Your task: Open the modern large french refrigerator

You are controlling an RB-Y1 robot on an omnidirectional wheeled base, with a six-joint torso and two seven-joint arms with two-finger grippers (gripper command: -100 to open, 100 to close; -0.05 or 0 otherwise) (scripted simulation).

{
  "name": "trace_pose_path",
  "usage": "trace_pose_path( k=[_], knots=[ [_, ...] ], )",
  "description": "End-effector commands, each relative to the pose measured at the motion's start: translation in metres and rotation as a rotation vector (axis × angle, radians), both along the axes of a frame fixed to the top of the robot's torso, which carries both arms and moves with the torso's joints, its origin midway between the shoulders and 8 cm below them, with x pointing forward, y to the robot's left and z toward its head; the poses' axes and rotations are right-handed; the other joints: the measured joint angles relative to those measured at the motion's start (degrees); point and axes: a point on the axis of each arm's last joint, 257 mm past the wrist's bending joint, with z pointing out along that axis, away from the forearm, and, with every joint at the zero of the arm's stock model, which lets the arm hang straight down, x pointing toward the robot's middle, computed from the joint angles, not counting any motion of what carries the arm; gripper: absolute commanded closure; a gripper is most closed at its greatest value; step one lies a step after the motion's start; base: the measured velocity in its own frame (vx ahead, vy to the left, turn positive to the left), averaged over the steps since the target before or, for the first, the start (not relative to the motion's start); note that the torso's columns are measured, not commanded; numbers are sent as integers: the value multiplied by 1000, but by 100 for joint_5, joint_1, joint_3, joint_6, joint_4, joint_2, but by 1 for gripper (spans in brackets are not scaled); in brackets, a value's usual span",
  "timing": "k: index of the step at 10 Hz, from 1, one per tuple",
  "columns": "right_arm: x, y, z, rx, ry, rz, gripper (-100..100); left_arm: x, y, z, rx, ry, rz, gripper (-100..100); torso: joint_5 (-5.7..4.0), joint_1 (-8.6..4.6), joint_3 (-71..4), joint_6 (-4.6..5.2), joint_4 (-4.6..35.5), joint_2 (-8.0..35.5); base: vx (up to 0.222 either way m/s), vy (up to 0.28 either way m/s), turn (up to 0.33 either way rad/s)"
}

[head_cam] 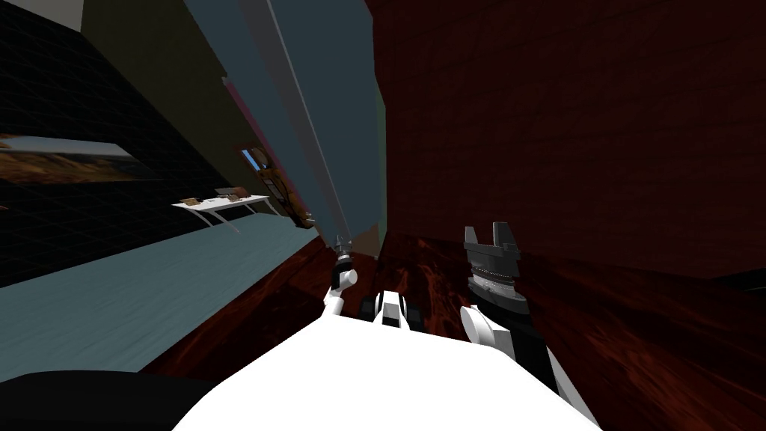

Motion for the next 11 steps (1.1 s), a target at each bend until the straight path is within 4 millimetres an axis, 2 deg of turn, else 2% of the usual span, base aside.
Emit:
trace_pose_path(
  k=[1,4,8,9,10,11],
  knots=[
    [0,0,0,0,0,0,0,9,0,20,1,-15,-10,-100,1,-3,-5,-9,-4,-8,-17,31,40],
    [0,0,0,0,0,0,0,19,-1,35,-4,-15,-26,-100,-24,-95,13,-6,5,21,-8,0,62],
    [0,0,0,0,0,0,0,27,-2,50,-7,-16,-43,-100,-45,-113,34,6,41,58,-14,-14,35],
    [0,0,0,0,0,0,0,22,0,30,-15,26,-38,-100,-56,-117,35,0,55,66,0,0,0],
    [0,0,0,0,0,0,0,22,0,26,-16,38,-41,0,-39,-110,36,-5,31,61,13,3,-14],
    [0,0,0,0,0,0,0,22,0,21,-17,49,-41,0,-25,-92,29,-9,14,48,10,-1,-12]
  ],
)
